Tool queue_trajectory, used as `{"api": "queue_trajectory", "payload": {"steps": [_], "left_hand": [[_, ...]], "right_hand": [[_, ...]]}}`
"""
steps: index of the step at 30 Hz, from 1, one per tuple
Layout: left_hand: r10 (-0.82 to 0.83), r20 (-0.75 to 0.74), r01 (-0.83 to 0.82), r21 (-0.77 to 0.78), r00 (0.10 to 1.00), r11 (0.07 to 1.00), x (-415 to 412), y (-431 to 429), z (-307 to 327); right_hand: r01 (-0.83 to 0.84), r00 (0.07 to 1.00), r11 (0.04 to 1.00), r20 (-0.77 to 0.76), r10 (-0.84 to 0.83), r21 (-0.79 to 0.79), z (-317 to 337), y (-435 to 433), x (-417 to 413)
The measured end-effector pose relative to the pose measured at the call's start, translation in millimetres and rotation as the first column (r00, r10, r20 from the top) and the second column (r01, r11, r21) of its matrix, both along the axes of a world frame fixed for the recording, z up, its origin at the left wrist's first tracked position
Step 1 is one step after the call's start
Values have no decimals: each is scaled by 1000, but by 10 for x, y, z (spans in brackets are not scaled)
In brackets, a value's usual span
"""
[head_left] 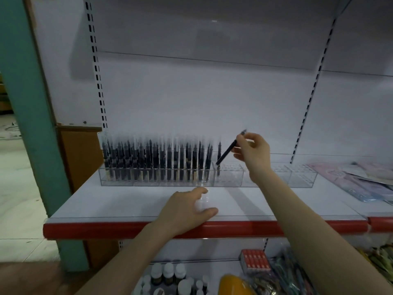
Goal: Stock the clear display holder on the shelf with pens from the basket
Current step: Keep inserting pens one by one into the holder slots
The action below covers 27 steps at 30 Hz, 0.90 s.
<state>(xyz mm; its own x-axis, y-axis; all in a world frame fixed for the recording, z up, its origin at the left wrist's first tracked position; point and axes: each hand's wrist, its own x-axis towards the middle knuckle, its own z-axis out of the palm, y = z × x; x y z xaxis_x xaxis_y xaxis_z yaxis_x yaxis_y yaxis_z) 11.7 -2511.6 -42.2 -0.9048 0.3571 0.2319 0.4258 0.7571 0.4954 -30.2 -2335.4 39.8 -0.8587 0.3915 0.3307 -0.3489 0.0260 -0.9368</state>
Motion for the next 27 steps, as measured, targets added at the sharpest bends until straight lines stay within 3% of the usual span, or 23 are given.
{"api": "queue_trajectory", "payload": {"steps": [4, 9, 27], "left_hand": [[-52, -33, 48, -114, 998, 992, -51, 15, -29], [-65, -49, 60, -98, 997, 993, -121, -2, -94], [-74, -105, 67, -70, 992, 995, -163, -6, -160]], "right_hand": [[102, 995, 953, -52, -90, 285, -7, -1, -158], [124, 992, 875, -41, -118, 468, -32, -41, -324], [20, 989, 833, 113, -99, 553, -331, -73, -420]]}}
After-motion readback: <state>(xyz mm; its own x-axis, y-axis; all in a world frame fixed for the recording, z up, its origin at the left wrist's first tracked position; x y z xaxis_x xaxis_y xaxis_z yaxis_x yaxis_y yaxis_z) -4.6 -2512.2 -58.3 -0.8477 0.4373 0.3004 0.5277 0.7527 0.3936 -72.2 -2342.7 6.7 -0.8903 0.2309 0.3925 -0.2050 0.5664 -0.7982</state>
